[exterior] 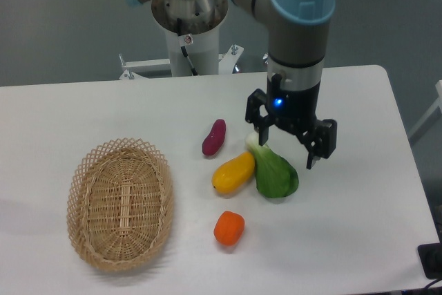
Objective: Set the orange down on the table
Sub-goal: 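Raise the open gripper up and away from the orange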
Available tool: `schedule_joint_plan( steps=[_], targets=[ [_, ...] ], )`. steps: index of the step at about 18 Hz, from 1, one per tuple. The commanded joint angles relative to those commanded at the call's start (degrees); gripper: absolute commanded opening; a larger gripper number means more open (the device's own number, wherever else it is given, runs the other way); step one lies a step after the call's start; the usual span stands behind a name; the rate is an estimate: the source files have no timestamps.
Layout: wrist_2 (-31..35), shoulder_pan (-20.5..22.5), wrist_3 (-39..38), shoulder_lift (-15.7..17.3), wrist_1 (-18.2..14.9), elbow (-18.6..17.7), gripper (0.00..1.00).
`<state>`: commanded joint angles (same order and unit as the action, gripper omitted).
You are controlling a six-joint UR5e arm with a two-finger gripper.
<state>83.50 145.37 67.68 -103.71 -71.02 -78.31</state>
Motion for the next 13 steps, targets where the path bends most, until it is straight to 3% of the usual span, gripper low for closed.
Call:
schedule_joint_plan(
  steps=[13],
  targets=[
    [0.2, 0.3, 0.0, 0.0, -0.2, 0.6, 1.00]
  ],
)
